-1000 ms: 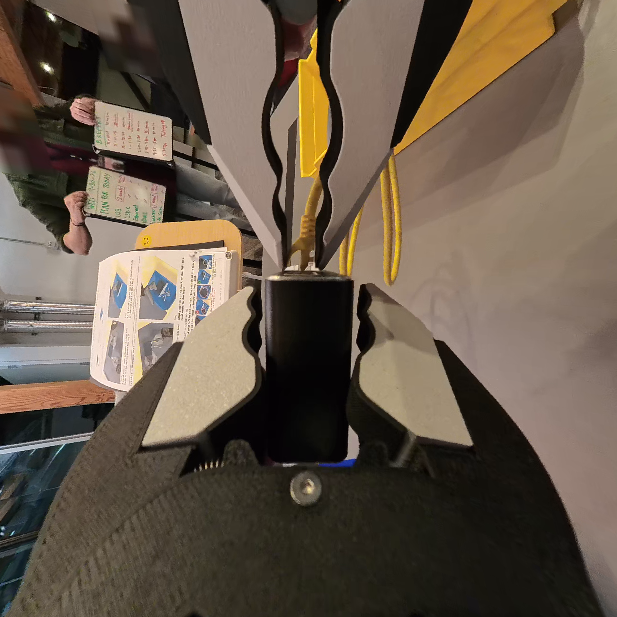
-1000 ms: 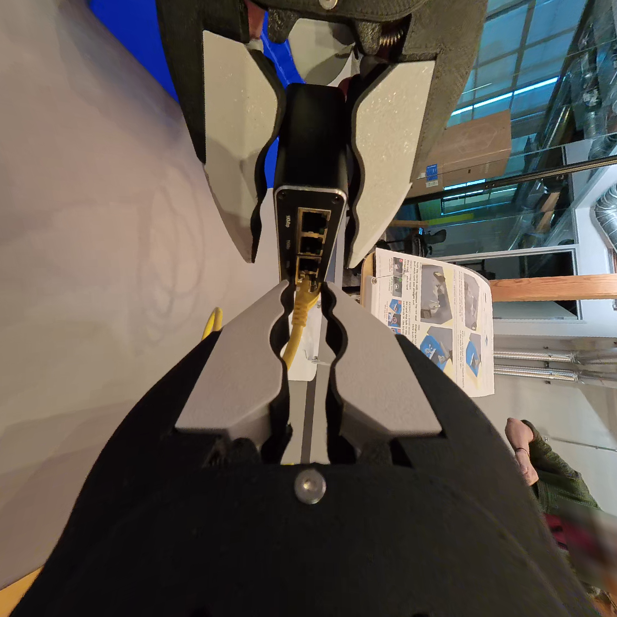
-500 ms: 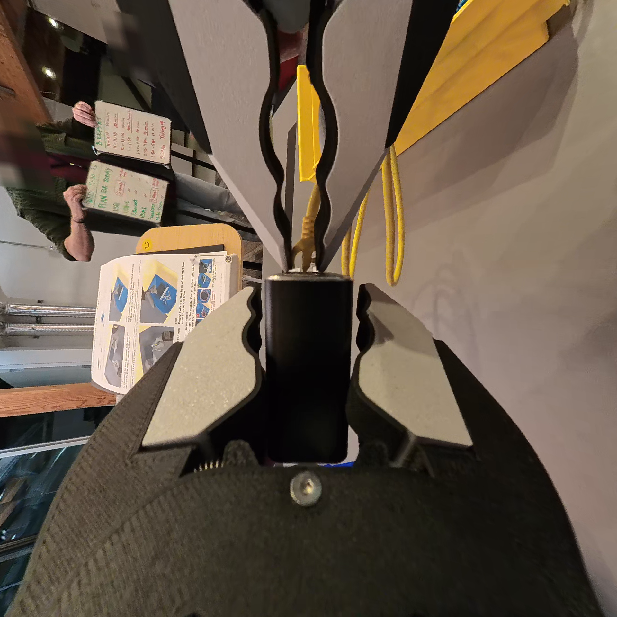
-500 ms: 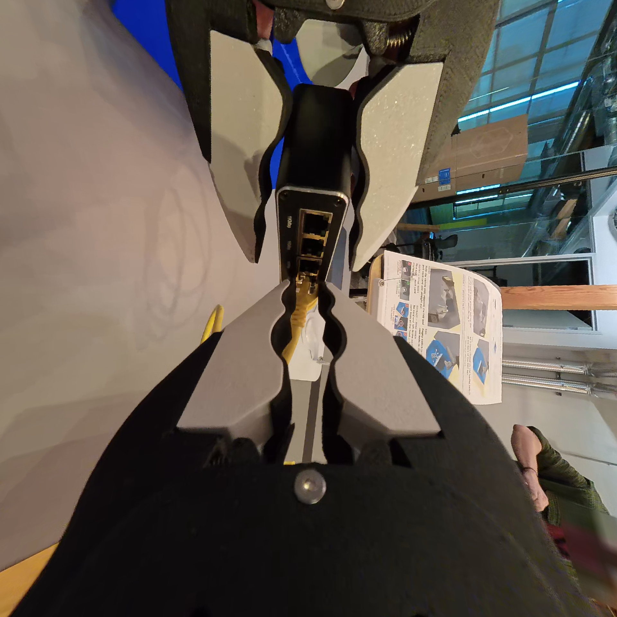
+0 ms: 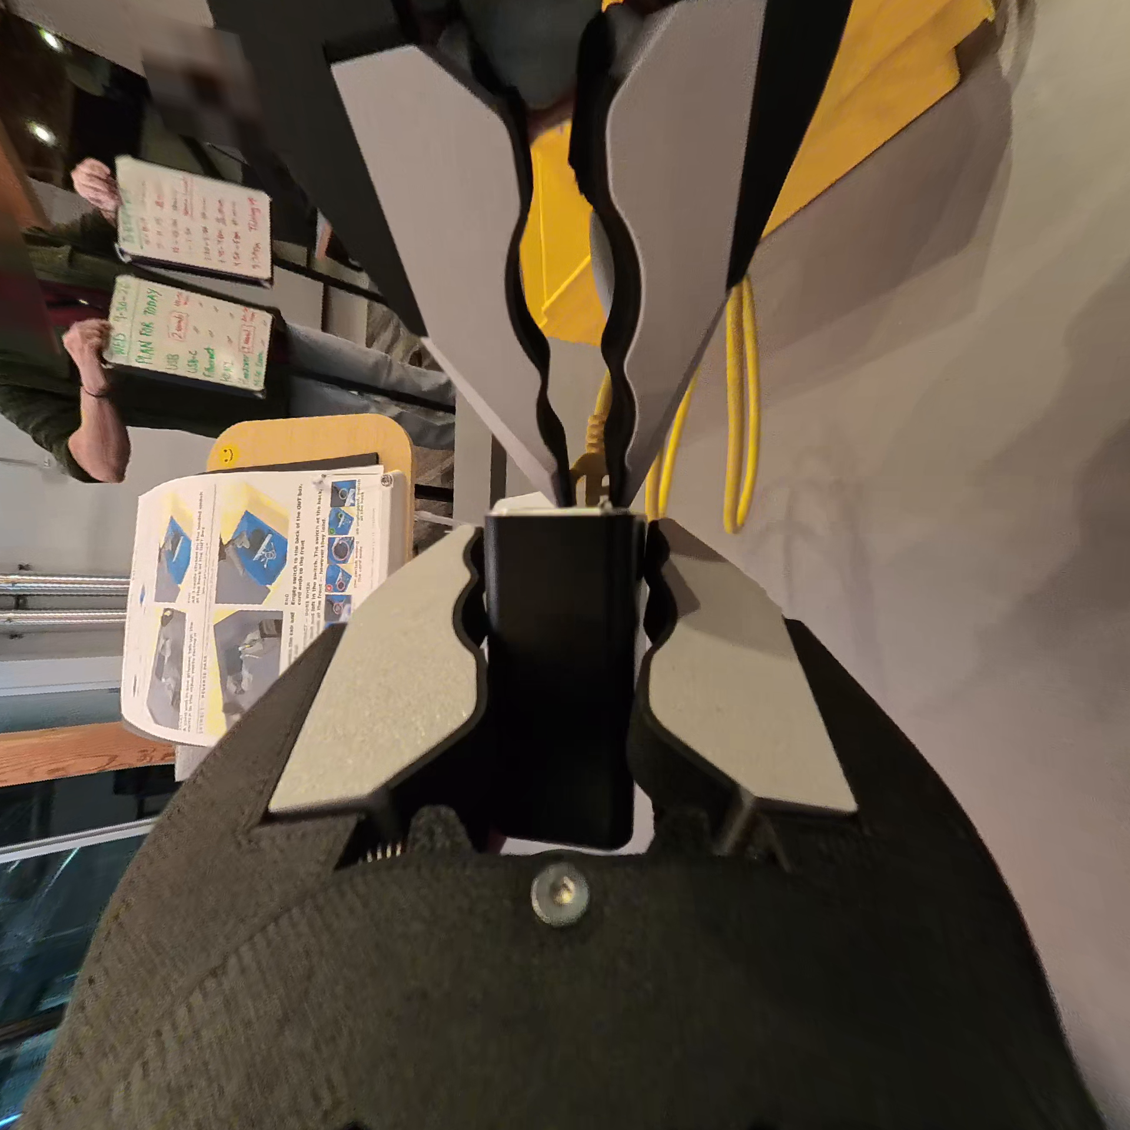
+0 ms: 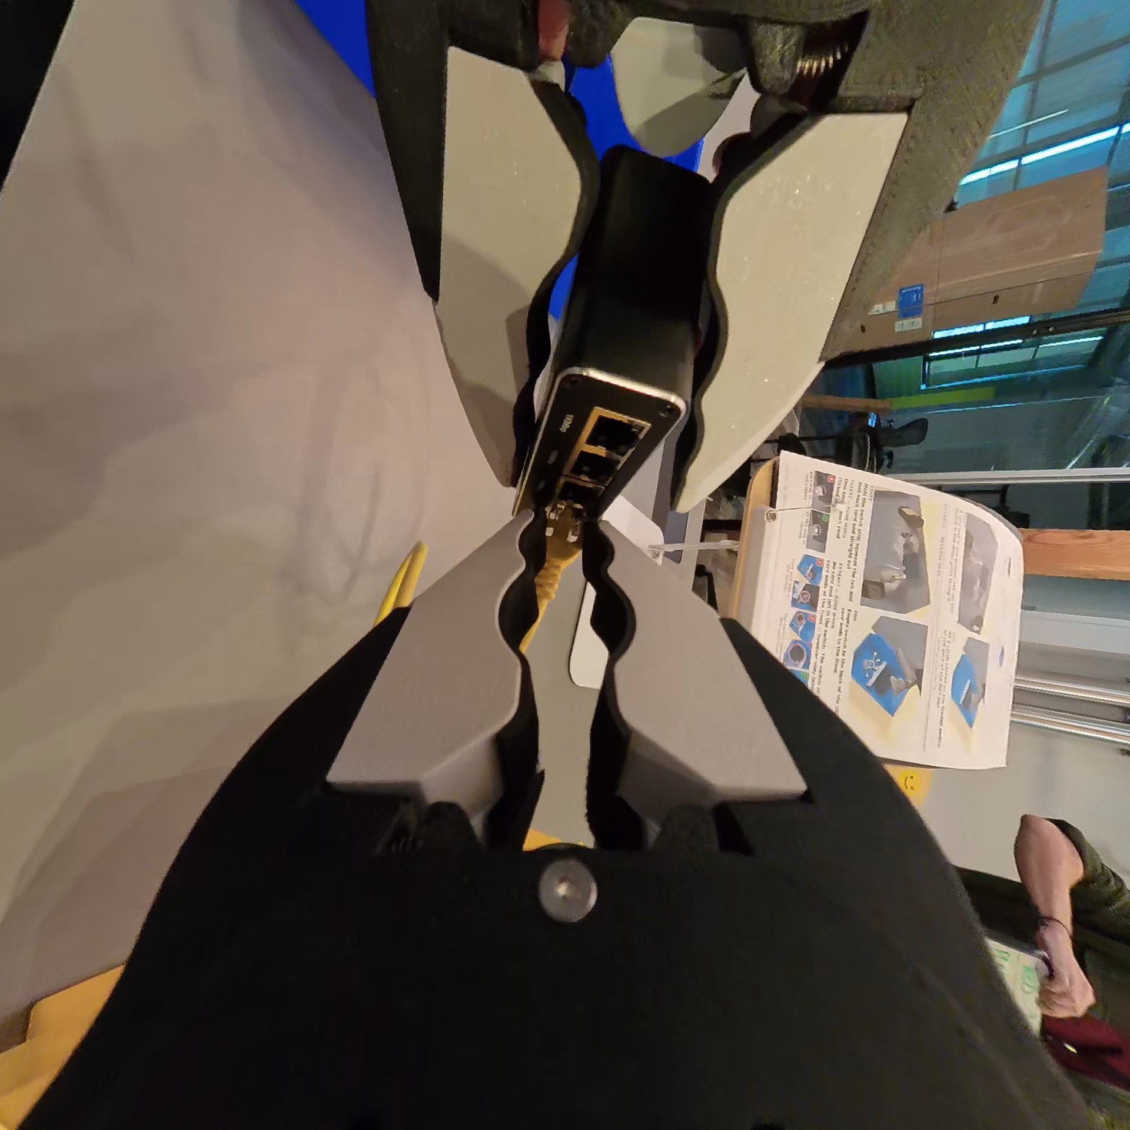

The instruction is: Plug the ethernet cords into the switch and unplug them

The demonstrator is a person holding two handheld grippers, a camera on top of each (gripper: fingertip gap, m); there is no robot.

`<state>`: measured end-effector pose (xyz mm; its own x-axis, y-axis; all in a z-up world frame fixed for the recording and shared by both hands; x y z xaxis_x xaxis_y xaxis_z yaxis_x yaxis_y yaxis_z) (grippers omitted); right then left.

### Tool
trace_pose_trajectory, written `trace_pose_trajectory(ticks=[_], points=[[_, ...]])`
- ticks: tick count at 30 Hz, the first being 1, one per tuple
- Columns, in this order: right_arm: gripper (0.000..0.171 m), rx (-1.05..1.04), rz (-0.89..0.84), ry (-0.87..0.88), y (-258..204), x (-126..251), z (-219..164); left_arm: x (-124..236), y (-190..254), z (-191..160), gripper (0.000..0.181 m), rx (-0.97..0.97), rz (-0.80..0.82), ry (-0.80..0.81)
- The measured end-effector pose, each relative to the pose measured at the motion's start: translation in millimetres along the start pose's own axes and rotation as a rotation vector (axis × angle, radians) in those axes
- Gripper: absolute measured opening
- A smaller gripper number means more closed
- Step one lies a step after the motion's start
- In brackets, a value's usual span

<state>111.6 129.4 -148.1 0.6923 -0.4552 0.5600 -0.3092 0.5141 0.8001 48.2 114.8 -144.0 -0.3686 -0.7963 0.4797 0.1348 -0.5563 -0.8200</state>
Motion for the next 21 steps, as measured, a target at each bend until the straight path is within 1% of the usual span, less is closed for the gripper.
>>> trace_pose_trajectory(ticks=[5, 8, 11, 14, 18, 19, 20, 21], points=[[0.008, 0.004, -0.01, -0.053, 1.4, -4.9, -3.5, -5.9, 1.6, -4.1, 0.048, -0.039, 0.065, -0.041], [0.008, -0.035, 0.018, -0.057, -0.9, -7.4, -6.1, -9.3, 5.3, -6.2, 0.048, -0.035, 0.064, -0.045], [0.008, -0.153, 0.075, 0.025, -1.2, -6.0, -10.6, -10.2, 8.2, -6.3, 0.048, -0.021, 0.068, -0.026], [0.008, -0.248, 0.15, 0.127, -3.6, -4.7, -15.5, -10.8, 12.3, -5.7, 0.047, 0.0, 0.038, 0.001], [0.008, -0.336, 0.224, 0.238, -4.1, -2.7, -19.8, -9.2, 13.6, -4.7, 0.046, 0.023, 0.0, 0.023], [0.008, -0.354, 0.22, 0.25, -3.2, -3.5, -21.0, -9.6, 12.9, -5.2, 0.046, 0.026, 0.008, 0.018], [0.008, -0.331, 0.198, 0.212, -4.0, -5.7, -20.9, -11.4, 13.0, -6.7, 0.046, 0.021, 0.012, 0.002], [0.008, -0.262, 0.164, 0.136, -6.3, -8.6, -19.4, -14.2, 14.8, -8.5, 0.046, 0.024, 0.002, -0.013]])
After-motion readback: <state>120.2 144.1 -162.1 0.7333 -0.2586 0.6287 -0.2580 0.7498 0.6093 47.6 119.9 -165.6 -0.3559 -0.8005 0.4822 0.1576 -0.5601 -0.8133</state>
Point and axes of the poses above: each gripper's, where its closed fingertips meet, x back along the fingers, z out of its top, y = z × x across the jaws, the point moved 5 cm from there along x, back along the fingers, and after that the axes turned 5 degrees about -y, right-handed, at the moved point
